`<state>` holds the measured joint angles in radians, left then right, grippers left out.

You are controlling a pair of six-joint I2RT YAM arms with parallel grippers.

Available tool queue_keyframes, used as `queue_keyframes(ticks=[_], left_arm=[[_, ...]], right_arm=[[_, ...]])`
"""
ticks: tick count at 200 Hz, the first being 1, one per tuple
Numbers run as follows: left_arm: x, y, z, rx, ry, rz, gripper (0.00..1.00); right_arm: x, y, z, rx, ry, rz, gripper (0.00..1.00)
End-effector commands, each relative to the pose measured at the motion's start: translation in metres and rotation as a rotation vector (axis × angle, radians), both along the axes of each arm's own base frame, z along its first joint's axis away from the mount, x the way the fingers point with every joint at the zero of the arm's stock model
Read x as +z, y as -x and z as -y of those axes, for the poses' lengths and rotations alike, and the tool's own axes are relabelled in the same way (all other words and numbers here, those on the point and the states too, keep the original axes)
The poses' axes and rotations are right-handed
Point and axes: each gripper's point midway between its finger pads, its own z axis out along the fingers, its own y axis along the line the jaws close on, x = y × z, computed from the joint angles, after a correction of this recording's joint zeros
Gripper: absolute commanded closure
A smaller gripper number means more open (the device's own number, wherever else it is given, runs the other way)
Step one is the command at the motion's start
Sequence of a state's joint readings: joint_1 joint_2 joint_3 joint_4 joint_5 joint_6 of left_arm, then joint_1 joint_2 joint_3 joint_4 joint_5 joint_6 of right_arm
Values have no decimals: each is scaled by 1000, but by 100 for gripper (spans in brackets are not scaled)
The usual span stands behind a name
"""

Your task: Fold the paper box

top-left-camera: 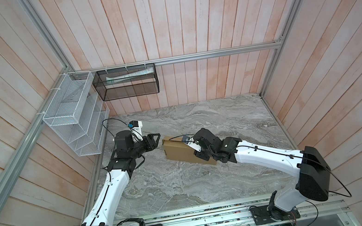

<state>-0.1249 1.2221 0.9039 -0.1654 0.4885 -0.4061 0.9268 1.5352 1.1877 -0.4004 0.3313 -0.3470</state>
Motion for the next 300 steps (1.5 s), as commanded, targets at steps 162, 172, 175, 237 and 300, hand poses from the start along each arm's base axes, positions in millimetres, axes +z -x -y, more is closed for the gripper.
queue_keyframes(ticks=[162,172,175,237,300], left_arm=[[-48,-19,17,-77,96,-138,42],[-50,-19,17,-78,94,-139,44],[-50,-18,18,-79,94,-141,44],[-61,-18,20,-95,102,-167,47],[-71,-15,20,-94,97,-186,53]], right_arm=[[-24,7,2,23,37,-63,49],[-25,7,2,24,40,-64,49],[-25,7,2,22,40,-64,49],[-28,7,3,12,46,-77,49],[-28,6,2,8,43,-78,50]])
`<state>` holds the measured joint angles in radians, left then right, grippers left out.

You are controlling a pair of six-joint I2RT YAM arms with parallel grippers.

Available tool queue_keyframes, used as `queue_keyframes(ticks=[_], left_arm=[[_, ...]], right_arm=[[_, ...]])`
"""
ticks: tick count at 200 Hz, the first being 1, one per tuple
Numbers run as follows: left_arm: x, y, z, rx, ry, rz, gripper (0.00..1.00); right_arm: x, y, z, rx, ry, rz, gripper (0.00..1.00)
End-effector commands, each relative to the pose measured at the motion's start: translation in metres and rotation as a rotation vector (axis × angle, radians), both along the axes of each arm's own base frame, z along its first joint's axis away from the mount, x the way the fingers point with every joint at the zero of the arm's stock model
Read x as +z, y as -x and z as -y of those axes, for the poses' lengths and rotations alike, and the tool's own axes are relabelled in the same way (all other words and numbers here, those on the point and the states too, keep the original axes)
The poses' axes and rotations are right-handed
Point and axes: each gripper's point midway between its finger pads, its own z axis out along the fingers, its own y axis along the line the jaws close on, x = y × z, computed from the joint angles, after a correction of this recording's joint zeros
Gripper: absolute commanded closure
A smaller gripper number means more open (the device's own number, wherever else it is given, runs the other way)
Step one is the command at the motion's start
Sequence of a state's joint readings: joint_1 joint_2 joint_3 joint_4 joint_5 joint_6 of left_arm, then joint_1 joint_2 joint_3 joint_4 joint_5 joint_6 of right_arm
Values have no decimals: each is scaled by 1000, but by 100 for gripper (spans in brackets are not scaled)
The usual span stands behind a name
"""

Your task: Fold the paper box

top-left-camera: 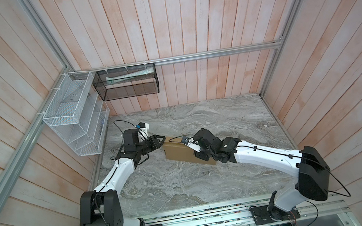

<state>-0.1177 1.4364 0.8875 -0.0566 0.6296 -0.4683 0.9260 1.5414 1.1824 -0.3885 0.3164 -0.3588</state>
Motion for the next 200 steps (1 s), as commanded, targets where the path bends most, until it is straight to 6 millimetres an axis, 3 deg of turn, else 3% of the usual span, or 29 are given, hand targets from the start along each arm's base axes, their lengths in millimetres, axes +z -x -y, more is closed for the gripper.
queue_keyframes(ticks=[1,84,121,200], left_arm=[[-12,3,0,-8,-2,-18,53],[-23,3,-1,-3,-9,-40,63],[-29,3,-1,-3,-9,-53,71],[-36,0,-2,5,-13,-67,71]], right_arm=[[-25,6,5,-9,44,-73,50],[-22,6,8,-26,40,-67,49],[-15,3,7,-34,23,-48,41],[9,1,2,-44,-65,-12,31]])
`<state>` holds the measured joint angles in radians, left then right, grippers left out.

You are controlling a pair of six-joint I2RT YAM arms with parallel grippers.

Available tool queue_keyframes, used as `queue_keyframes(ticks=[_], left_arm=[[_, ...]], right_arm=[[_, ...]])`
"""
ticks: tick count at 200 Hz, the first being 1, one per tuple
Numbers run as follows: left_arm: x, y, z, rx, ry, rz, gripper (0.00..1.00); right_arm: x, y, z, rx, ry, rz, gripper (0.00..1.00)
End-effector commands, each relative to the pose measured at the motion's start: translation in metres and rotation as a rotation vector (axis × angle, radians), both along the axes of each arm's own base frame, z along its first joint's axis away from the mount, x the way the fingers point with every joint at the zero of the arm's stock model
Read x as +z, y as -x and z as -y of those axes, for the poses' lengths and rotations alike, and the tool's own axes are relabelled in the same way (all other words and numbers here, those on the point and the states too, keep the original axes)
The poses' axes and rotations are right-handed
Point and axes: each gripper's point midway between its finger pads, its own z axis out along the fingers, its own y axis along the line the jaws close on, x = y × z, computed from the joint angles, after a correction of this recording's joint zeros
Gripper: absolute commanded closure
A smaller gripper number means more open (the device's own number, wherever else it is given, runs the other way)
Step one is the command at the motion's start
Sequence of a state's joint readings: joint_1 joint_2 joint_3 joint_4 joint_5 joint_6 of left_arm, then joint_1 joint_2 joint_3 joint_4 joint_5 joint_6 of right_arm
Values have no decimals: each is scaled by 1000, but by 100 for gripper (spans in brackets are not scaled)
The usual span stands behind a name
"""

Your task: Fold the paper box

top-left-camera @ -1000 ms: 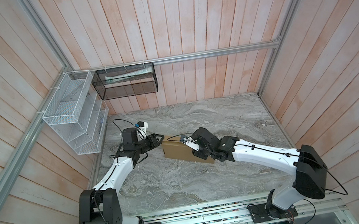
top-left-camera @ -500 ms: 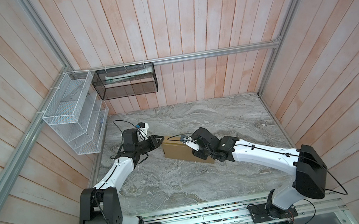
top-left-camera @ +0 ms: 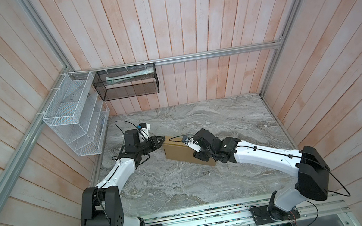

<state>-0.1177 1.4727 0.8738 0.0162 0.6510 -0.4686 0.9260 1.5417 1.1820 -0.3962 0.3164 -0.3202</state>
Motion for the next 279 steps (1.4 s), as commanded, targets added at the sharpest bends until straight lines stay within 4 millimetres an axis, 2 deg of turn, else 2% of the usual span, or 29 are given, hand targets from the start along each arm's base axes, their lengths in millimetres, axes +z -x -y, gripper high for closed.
queue_keyframes(ticks=[1,44,68,88,119,144,188,214,279], left_arm=[[-30,6,-6,22,-28,-87,71],[-32,6,-6,18,-32,-93,72],[-33,7,-6,16,-33,-95,72],[-34,8,-5,11,-34,-96,72],[-32,8,-5,10,-36,-87,72],[-32,8,-5,4,-39,-84,72],[-31,9,-5,-1,-38,-80,72],[-30,9,-3,-7,-36,-74,72],[-28,10,-3,-8,-35,-69,72]], right_arm=[[11,0,1,-18,-50,6,31],[43,2,-6,-54,-223,26,30],[58,-1,-3,-125,-326,20,30],[64,-6,5,-211,-404,-12,30],[72,-2,20,-320,-512,-51,30],[76,1,39,-435,-610,-101,30],[70,8,83,-626,-804,-198,32],[65,16,100,-699,-879,-220,33],[36,24,110,-788,-966,-329,33]])
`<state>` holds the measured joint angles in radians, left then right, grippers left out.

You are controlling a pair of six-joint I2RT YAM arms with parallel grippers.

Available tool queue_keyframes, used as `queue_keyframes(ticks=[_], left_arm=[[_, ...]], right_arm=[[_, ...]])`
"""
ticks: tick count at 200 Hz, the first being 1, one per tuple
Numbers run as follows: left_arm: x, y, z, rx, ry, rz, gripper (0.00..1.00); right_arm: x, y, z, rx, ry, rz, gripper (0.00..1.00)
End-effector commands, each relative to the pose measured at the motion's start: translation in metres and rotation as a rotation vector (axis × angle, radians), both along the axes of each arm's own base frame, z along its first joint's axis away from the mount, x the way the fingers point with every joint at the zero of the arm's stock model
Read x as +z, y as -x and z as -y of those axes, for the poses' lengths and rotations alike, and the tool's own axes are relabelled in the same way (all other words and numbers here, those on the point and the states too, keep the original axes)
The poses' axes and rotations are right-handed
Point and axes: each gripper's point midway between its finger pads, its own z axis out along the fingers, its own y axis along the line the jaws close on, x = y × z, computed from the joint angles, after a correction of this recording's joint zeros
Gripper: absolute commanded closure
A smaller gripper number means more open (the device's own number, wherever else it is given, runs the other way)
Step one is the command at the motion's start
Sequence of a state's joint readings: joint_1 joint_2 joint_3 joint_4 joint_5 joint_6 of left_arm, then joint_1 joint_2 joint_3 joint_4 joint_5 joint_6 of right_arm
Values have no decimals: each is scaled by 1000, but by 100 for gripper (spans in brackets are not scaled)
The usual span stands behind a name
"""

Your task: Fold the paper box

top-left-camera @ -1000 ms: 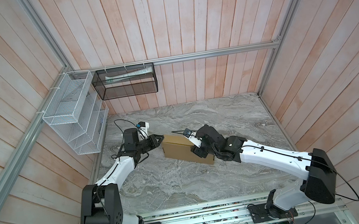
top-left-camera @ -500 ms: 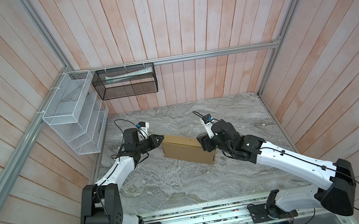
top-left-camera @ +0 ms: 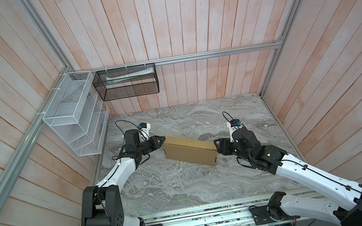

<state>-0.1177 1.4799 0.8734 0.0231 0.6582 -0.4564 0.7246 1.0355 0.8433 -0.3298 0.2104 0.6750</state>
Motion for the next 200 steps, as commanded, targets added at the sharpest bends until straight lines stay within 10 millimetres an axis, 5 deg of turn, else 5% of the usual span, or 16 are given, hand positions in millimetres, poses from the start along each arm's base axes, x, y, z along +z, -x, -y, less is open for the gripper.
queue_keyframes(ticks=[1,200], left_arm=[[-27,11,-5,4,-32,-78,72],[-30,12,-4,-2,-36,-84,72]], right_arm=[[-9,4,1,-28,-87,-49,33],[-39,-1,4,-24,-238,-92,43]])
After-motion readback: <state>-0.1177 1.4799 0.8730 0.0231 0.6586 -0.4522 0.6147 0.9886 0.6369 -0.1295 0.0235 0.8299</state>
